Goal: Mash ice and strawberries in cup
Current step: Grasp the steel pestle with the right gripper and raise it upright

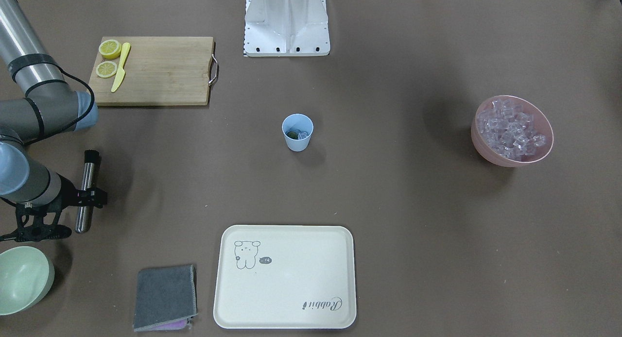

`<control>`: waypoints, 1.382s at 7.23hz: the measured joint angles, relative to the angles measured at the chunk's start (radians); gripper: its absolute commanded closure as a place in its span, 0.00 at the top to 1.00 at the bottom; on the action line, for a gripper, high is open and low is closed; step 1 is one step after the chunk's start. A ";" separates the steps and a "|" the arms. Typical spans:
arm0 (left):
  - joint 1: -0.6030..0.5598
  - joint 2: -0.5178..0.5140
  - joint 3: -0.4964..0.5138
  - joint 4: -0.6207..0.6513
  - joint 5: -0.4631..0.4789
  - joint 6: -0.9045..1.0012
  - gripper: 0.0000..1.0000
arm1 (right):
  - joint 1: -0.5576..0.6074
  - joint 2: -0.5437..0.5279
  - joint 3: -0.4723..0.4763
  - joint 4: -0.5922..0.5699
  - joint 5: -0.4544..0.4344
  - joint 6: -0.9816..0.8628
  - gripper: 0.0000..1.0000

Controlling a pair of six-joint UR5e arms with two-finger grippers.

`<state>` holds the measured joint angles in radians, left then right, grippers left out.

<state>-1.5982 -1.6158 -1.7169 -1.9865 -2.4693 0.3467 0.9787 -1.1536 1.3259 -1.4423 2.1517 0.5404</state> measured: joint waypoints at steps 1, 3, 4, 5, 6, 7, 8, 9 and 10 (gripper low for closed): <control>0.000 -0.001 -0.001 0.000 0.001 0.000 0.97 | -0.001 0.000 -0.003 0.000 -0.001 0.001 0.58; 0.001 -0.002 -0.002 0.000 0.001 0.000 0.97 | 0.000 0.000 -0.007 0.000 -0.001 0.001 0.00; 0.002 -0.002 -0.001 0.000 0.001 0.000 0.97 | 0.001 0.002 -0.007 0.001 -0.001 0.001 0.00; 0.002 -0.002 0.000 0.000 0.001 0.000 0.97 | 0.001 0.004 -0.006 0.001 0.000 0.001 0.00; 0.002 -0.002 0.000 0.000 0.001 0.000 0.97 | 0.005 0.007 -0.004 0.002 0.000 0.001 0.00; 0.002 -0.002 0.000 0.000 0.001 0.000 0.97 | 0.017 0.009 0.000 0.002 0.002 0.000 0.00; 0.002 -0.003 0.001 0.001 0.000 0.000 0.97 | 0.041 0.013 0.009 0.003 0.011 -0.001 0.00; 0.003 -0.004 0.002 0.003 -0.002 0.000 0.97 | 0.070 0.019 0.024 0.003 0.023 -0.002 0.00; 0.003 -0.005 0.004 0.005 -0.005 -0.001 0.97 | 0.094 0.024 0.044 0.003 0.026 -0.002 0.00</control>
<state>-1.5955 -1.6208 -1.7133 -1.9814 -2.4745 0.3453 1.0723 -1.1301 1.3703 -1.4390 2.1782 0.5388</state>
